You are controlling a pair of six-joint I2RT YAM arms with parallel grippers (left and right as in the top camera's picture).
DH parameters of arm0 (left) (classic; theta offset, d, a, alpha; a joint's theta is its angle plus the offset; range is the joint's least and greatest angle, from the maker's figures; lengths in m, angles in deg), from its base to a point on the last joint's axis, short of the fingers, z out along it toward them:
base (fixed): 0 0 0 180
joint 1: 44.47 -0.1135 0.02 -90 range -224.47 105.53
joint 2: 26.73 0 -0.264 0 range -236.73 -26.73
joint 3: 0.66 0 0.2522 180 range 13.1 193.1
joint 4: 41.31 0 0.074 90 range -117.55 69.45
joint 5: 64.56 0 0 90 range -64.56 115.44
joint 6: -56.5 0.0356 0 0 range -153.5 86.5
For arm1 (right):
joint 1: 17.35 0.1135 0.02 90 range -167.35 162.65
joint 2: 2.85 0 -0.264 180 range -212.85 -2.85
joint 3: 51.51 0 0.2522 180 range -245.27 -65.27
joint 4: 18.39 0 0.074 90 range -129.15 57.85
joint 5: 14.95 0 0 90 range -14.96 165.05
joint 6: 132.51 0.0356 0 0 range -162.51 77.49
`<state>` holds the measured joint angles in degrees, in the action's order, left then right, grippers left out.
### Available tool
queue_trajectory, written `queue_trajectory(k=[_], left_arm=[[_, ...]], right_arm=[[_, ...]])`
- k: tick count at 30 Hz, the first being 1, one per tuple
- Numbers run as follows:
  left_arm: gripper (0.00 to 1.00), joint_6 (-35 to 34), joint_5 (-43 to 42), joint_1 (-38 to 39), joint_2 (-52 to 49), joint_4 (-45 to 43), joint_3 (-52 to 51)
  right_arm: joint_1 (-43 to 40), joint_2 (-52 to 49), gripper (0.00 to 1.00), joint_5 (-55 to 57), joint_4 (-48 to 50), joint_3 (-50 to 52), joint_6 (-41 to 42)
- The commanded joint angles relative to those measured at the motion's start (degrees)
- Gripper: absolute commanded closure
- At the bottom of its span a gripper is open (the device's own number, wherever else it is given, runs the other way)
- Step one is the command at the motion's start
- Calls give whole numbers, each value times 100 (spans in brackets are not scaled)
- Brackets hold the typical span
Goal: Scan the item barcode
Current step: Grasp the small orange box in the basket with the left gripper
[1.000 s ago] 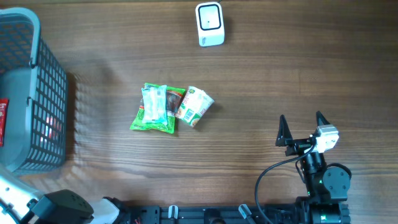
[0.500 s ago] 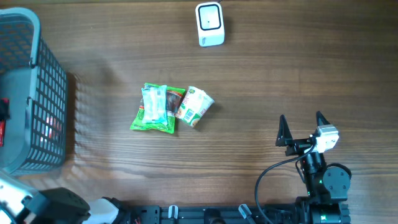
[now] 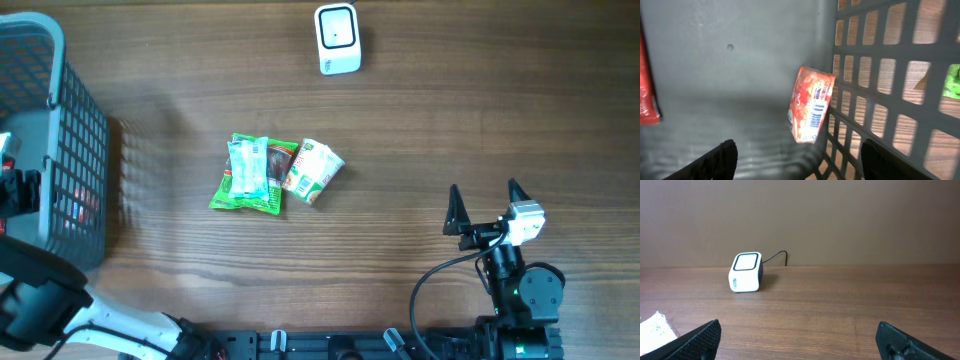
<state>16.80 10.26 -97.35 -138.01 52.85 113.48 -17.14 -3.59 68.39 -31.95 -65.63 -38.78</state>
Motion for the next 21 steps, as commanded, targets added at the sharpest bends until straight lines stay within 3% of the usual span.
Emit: queue_trajectory(k=[1,8,15,21], left_arm=[[23,352,-155,26,-199,17,-85],[27,540,-149,55,-199,-417,-699],[36,35,-133,107,-199,-1051,-1086],[37,20,-323,247,-199,-1082,-1137]], right_arm=[[-7,31,0,-85,26,7,-59],[-7,31,0,-85,28,7,-57],[-7,31,0,-85,28,7,-59],[-7,31,0,-85,28,7,-59]])
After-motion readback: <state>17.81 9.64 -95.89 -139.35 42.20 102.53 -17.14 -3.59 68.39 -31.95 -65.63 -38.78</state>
